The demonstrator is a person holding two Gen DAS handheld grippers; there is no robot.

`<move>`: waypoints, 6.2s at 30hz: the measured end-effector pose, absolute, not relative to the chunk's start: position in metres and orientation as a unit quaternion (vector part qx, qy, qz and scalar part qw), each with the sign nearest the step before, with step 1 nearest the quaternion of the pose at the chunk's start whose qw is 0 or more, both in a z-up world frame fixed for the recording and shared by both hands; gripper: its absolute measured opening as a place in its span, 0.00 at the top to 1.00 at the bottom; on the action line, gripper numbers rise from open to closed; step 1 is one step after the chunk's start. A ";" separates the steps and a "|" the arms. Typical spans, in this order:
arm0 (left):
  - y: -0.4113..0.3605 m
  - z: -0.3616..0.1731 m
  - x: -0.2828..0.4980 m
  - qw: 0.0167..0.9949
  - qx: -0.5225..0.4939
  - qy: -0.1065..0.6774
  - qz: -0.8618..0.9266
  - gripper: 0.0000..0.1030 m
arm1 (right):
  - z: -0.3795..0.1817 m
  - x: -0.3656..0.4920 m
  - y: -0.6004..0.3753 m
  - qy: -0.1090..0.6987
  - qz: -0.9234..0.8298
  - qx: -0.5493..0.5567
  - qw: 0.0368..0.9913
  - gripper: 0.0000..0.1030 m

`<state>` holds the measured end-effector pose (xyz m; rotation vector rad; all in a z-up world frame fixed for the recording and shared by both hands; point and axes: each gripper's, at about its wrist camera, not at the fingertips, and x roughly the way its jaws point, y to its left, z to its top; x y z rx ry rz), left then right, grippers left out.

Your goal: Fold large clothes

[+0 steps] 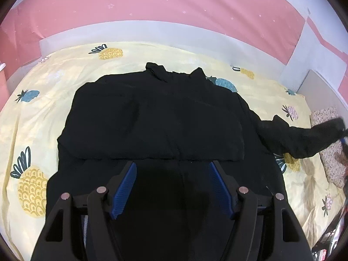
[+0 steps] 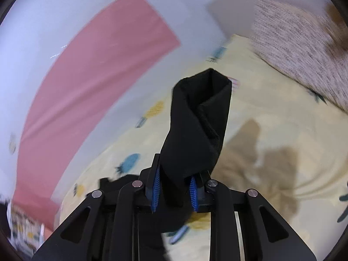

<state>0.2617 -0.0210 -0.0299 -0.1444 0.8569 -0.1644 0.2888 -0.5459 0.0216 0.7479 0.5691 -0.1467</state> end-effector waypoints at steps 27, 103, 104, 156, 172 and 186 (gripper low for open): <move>0.056 -0.024 0.265 0.913 -0.118 0.388 -0.054 0.32 | 0.065 0.376 -0.296 0.312 0.190 0.235 0.901 0.83; 0.048 -0.072 0.362 0.896 -0.118 0.422 -0.078 0.79 | -0.078 0.390 -0.357 0.440 0.079 0.198 0.872 0.73; 0.049 -0.065 0.362 0.899 -0.123 0.413 -0.073 0.79 | -0.076 0.398 -0.355 0.437 0.080 0.192 0.875 0.74; 0.055 -0.059 0.291 0.901 -0.061 0.425 -0.066 0.75 | -0.043 0.311 -0.314 0.457 0.116 0.139 0.871 0.58; 0.061 -0.019 0.124 0.908 -0.050 0.413 -0.054 0.54 | -0.031 0.139 -0.309 0.471 0.144 0.177 0.852 0.57; 0.071 -0.042 0.062 0.894 -0.049 0.442 -0.051 0.54 | -0.054 0.080 -0.304 0.493 0.128 0.166 0.844 0.46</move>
